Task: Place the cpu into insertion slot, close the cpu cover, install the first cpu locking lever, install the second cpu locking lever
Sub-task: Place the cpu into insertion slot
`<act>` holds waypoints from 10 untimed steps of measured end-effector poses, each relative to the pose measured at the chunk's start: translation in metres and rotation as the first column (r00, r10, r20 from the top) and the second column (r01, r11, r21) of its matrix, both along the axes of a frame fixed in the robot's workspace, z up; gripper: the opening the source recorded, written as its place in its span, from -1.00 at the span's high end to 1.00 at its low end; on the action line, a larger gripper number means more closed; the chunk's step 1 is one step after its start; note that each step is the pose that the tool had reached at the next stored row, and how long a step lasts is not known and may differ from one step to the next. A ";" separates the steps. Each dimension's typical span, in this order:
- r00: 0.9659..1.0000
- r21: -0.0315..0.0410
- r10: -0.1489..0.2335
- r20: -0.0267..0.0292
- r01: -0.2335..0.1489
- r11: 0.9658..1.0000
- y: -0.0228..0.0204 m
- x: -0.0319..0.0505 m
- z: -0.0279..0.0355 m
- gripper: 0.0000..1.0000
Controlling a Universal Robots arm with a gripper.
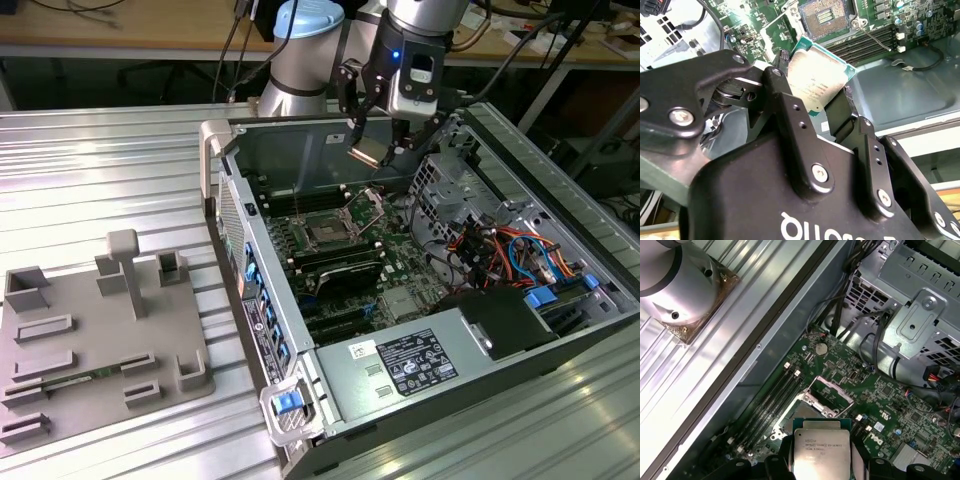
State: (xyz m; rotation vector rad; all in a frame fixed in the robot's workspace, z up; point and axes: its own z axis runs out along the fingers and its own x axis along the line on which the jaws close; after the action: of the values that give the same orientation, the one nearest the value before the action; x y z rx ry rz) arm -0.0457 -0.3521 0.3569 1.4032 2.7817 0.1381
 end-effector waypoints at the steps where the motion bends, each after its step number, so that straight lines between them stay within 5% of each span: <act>1: 1.000 0.000 -0.003 0.000 0.003 1.000 0.0000 0.0000 0.0000 -0.09; 10: 0.999 0.000 -0.040 0.000 0.040 0.999 0.0000 0.0000 -0.0002 -0.09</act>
State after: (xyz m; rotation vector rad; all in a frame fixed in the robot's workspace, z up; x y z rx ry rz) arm -0.0457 -0.3521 0.3567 1.4574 2.7517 0.1373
